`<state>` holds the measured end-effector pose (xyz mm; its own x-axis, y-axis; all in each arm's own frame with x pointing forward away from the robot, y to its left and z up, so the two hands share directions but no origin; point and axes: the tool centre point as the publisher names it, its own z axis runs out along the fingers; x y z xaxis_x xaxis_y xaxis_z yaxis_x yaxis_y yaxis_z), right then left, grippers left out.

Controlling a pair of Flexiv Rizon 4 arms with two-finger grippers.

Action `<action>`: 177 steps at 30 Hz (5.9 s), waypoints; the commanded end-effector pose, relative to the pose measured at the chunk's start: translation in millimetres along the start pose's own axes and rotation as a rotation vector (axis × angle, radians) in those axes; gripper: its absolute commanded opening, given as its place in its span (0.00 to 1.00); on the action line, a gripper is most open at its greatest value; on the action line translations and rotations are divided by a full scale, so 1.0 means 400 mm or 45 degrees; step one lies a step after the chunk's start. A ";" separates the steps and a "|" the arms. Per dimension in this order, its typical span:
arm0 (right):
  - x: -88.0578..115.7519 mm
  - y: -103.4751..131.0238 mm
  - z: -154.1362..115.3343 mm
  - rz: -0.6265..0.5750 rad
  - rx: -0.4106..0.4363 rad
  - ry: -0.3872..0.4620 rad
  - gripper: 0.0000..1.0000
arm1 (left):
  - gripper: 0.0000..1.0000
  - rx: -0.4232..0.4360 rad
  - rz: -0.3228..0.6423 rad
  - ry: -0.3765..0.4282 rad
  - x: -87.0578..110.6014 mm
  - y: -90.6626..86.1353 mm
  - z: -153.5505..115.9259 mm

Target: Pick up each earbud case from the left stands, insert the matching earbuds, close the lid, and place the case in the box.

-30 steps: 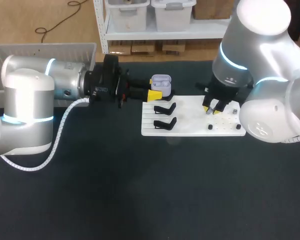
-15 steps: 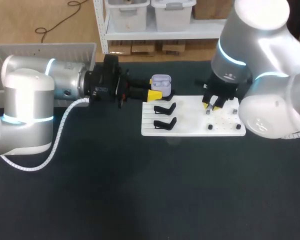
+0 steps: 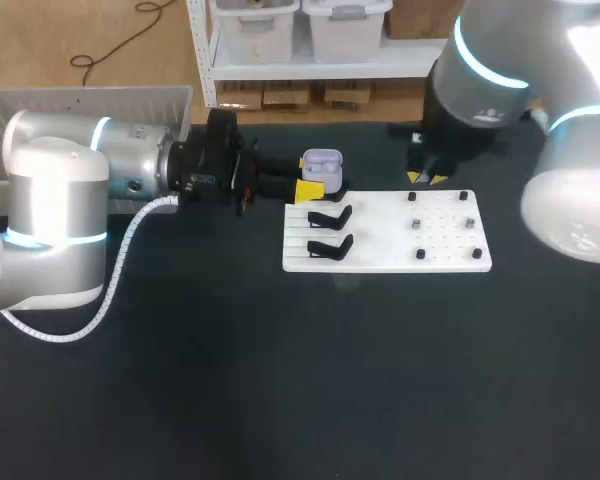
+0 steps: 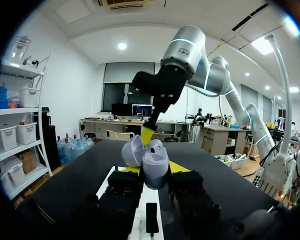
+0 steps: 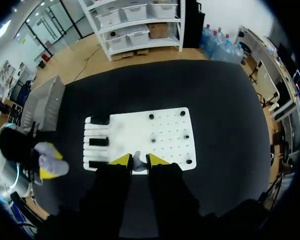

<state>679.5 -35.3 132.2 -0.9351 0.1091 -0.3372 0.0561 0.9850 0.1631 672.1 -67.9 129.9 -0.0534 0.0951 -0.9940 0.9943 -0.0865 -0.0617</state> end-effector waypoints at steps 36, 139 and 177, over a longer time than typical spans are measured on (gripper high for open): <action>0.047 0.297 -0.173 -0.720 -0.110 0.318 0.00 | 0.00 0.000 0.001 -0.002 0.001 0.001 0.001; 0.021 0.326 -0.079 -0.859 -0.153 0.454 1.00 | 0.00 0.000 0.001 -0.002 0.001 0.001 0.001; -0.067 0.210 0.008 -0.218 0.120 0.365 1.00 | 0.00 0.000 0.001 -0.002 0.001 0.001 0.001</action>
<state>716.4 46.9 148.6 -0.9938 -0.0863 -0.0706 -0.0888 0.9955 0.0333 672.4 -68.1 129.6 -0.0535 0.0943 -0.9941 0.9943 -0.0874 -0.0618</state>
